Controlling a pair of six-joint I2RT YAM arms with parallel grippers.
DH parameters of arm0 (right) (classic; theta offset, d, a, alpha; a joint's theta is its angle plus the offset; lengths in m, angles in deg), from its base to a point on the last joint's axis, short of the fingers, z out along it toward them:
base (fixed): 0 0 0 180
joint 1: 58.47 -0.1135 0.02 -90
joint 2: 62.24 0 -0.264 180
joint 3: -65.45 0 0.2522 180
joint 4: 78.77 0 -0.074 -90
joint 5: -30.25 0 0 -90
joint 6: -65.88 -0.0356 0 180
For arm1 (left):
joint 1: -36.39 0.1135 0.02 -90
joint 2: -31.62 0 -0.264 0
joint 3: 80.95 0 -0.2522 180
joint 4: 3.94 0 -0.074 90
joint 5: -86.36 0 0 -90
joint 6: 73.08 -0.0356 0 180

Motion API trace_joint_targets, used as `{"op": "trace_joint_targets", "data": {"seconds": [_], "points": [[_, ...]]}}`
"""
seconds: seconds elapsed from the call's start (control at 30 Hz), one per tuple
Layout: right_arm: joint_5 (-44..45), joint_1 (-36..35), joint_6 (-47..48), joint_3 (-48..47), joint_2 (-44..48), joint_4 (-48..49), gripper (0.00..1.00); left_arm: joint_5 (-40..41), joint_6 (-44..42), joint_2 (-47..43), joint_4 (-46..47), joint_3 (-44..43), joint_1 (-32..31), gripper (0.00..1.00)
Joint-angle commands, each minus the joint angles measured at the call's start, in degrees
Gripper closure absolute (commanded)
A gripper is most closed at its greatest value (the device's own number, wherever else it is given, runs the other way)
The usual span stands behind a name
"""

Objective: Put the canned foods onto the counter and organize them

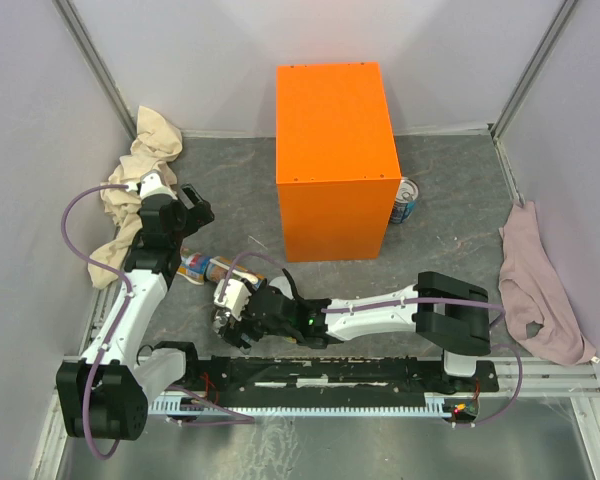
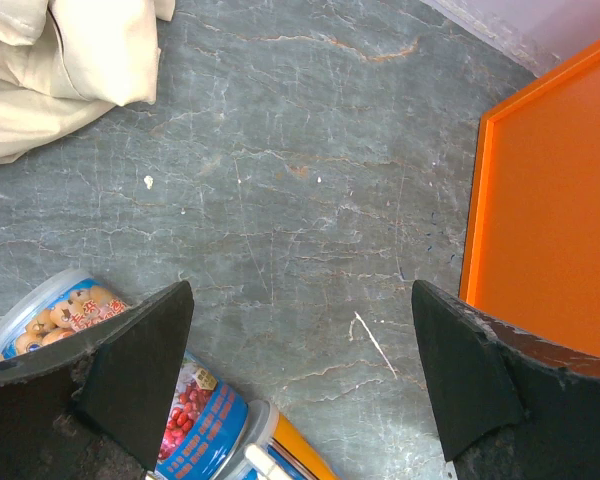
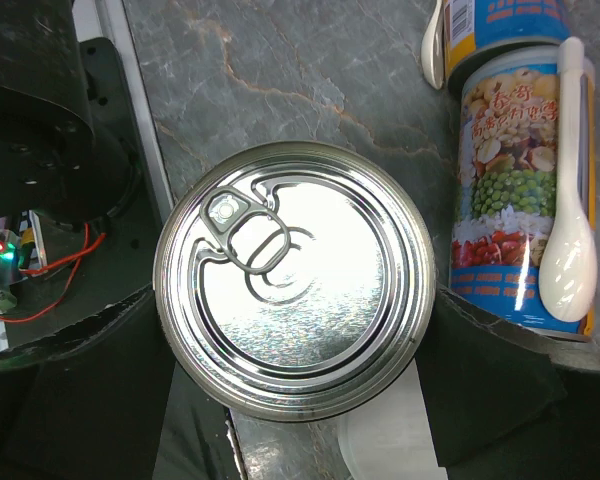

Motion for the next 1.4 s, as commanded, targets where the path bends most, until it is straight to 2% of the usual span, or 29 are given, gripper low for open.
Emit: {"op": "trace_joint_targets", "data": {"seconds": [0.0,0.33,0.87,1.37], "points": [[0.17,-0.21,1.6,-1.96,7.66,8.35,0.99,1.14,0.13,-1.37,2.9,-0.05,0.39,0.04],[-0.15,-0.48,0.8,-2.96,11.65,5.33,0.99,1.01,0.13,-1.28,2.96,0.03,0.48,0.04],[2.81,-0.7,3.07,-11.69,19.39,-9.52,0.99,0.71,0.54,-0.92,3.14,0.16,0.45,0.05],[7.11,-0.42,5.2,-15.66,23.08,-13.04,0.99,0.78,0.03,-1.08,2.94,0.21,0.48,0.05]]}}
